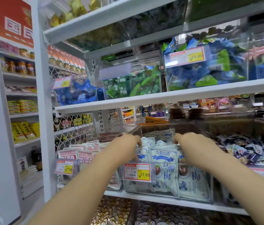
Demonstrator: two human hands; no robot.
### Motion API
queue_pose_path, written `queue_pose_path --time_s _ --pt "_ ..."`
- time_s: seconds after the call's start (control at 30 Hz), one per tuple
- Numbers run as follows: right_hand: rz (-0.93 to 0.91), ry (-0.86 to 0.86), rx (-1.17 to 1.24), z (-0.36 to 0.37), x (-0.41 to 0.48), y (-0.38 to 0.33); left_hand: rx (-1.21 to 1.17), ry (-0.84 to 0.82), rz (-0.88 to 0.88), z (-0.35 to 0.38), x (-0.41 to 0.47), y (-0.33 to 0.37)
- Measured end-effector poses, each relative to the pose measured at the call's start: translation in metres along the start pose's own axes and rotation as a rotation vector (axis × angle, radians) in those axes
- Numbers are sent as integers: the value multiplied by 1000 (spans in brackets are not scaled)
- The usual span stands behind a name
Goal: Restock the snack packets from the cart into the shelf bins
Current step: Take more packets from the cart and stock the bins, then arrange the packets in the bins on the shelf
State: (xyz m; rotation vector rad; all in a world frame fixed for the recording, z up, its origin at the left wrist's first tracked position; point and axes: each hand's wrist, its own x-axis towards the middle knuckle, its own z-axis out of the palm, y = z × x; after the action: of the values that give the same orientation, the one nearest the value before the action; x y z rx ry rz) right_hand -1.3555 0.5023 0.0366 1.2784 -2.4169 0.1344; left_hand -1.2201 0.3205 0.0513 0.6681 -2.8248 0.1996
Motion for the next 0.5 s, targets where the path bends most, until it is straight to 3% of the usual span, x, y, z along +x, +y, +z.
queue_pose_path --time_s 0.17,0.37,0.5 --pt "-27 -45 26 3 5 3 -63 21 25 6 -4 2" --pt "-91 76 363 -23 28 -10 -82 99 60 -2 -18 -7" --pt "-104 -115 419 0 76 -37 -34 137 70 3 -23 -17"
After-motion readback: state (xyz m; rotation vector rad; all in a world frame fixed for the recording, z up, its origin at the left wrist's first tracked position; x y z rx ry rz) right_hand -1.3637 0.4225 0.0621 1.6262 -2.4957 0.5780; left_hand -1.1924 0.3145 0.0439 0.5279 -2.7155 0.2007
